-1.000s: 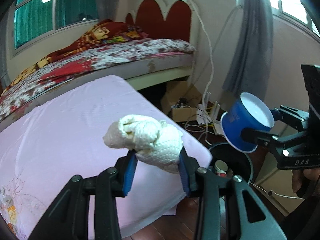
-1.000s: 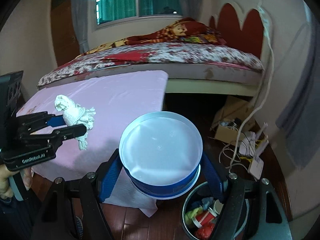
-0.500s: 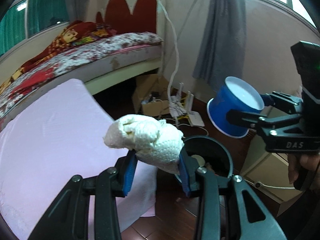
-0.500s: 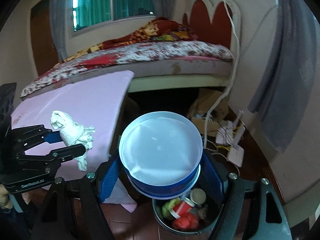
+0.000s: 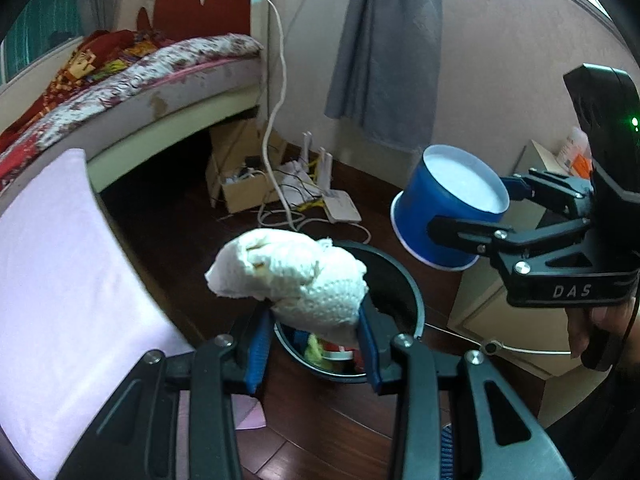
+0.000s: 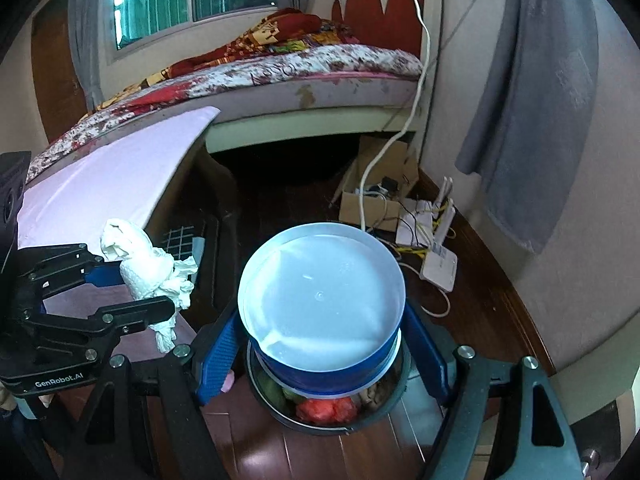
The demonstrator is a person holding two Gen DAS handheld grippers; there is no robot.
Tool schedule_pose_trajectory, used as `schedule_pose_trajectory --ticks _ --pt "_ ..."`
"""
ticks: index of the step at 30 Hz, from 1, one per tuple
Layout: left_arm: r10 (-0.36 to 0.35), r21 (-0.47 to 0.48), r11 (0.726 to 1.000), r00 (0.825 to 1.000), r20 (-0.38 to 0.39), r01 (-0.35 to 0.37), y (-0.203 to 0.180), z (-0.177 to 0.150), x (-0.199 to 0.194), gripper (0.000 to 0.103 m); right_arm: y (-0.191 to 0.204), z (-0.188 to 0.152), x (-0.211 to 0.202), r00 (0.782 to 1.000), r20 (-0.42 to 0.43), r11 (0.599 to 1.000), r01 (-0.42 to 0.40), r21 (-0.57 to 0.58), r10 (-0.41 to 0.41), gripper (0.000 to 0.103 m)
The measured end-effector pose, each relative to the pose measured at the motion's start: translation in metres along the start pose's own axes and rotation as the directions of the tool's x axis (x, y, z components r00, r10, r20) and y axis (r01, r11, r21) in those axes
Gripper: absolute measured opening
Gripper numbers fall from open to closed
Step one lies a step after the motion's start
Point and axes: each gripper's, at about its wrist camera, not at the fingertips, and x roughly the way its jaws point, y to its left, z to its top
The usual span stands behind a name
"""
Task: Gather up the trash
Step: 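Carry the blue cup and white tissue over the black bin, then open both grippers to drop the blue cup and tissue into the bin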
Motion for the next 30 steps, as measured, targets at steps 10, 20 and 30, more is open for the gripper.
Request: schedule_pose_trajectory --ticks 10,20,30 --pt "-0.046 0.007 0.999 0.997 -0.066 0.047 -0.01 -0.001 0.046 0.04 -0.025 -0.034 0.044 0.994 -0.11 1.0 0.009 -0.003 -0.009 0.079" --pt "-0.114 -0.028 0.993 0.975 -0.189 0.111 -0.005 -0.013 0.101 0.04 -0.028 -0.048 0.088 0.984 -0.179 0.998 -0.003 -0.058 -0.008 0.079" --pt "-0.105 -0.108 0.991 0.975 -0.198 0.085 0.003 -0.022 0.121 0.098 -0.024 -0.061 0.138 0.959 -0.264 0.984 0.058 -0.171 -0.102 0.103"
